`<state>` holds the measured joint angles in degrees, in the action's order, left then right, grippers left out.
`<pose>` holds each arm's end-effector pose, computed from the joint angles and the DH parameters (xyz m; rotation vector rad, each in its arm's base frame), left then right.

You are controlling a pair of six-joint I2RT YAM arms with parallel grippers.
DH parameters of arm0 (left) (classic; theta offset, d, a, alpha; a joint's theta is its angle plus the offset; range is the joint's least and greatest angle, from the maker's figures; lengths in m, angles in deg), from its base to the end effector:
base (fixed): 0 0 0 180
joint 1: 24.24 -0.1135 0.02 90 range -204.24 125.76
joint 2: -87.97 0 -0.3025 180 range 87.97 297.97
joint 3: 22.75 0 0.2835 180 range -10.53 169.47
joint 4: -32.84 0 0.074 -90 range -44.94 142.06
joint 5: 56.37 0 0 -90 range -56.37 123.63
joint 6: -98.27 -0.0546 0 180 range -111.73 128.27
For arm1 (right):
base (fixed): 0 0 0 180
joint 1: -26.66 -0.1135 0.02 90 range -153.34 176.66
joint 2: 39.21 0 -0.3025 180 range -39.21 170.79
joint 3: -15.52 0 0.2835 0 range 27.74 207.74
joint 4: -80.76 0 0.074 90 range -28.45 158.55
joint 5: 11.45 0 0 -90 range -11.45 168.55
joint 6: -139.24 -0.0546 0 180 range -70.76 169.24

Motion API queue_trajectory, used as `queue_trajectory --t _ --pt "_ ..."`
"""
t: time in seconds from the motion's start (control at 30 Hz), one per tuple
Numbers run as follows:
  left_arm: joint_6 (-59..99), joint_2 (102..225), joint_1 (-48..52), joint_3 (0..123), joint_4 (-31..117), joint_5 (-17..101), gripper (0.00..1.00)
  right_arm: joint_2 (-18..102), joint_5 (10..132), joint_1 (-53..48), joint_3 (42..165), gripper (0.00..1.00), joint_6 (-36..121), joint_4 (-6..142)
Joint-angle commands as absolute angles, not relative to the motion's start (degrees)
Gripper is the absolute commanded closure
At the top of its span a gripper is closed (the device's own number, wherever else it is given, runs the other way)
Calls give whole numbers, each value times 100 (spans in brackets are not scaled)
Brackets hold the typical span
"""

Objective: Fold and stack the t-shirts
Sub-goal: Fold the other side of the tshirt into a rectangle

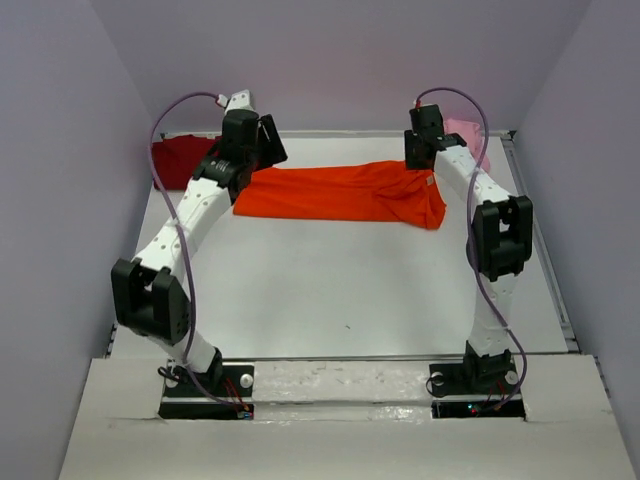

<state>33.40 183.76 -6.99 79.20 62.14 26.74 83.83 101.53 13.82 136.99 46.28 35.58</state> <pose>0.4320 -0.1273 0.3945 -0.2154 1.9778 -0.3628 0.5444 0.1022 0.2688 -0.0135 2.3303 -0.3411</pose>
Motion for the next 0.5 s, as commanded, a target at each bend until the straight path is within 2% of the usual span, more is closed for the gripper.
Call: queue_trajectory --t 0.0,0.17,0.37,0.47 --pt "2990 17675 -579 7027 5605 2275 28 7875 9149 1260 13305 48 4239 3498" --pt "2761 17506 -262 6786 5604 2010 27 7856 7692 1076 12794 52 3870 3725" --pt "2788 17446 -262 6822 5631 2230 27 7988 7363 1075 12478 60 3676 3998" --pt "2779 17366 -262 6787 5604 2150 27 7980 7407 1075 12416 61 3641 4051"
